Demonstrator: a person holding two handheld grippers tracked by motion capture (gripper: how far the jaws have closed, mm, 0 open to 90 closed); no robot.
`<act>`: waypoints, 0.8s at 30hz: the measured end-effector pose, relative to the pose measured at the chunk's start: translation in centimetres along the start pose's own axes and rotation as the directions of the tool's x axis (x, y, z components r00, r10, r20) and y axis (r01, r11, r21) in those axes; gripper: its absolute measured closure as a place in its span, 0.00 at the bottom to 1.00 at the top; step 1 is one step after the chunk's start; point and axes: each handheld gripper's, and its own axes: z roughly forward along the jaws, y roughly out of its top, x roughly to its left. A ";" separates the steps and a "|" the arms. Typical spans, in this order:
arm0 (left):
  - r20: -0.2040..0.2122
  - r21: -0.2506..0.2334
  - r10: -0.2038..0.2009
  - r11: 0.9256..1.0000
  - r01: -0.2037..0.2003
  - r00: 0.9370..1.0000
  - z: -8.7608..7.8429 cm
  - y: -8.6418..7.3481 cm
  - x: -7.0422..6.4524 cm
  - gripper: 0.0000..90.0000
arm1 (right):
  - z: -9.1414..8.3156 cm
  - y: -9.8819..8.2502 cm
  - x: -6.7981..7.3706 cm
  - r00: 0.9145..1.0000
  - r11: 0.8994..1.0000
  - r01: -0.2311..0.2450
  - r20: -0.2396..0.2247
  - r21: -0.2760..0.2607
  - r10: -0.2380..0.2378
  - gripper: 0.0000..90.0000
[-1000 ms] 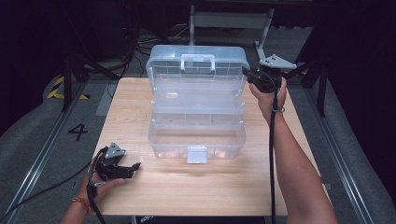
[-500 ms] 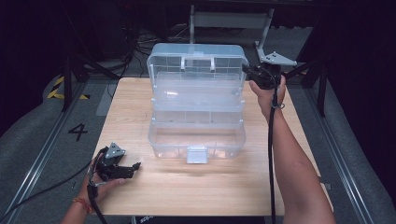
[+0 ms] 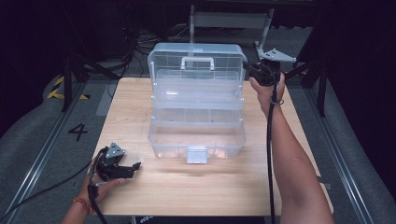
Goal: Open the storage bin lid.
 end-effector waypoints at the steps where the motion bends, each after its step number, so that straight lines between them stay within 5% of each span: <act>1: 0.000 0.000 0.000 1.000 0.000 1.000 0.0 0.0 0.0 0.19 | 0.1 0.0 -0.1 1.000 1.000 -0.004 0.001 0.001 0.004 0.93; 24: 0.009 -0.001 0.023 1.000 -0.022 1.000 0.0 0.0 0.1 0.19 | 2.0 0.6 -1.0 1.000 0.998 -0.029 -0.002 0.057 0.029 0.92</act>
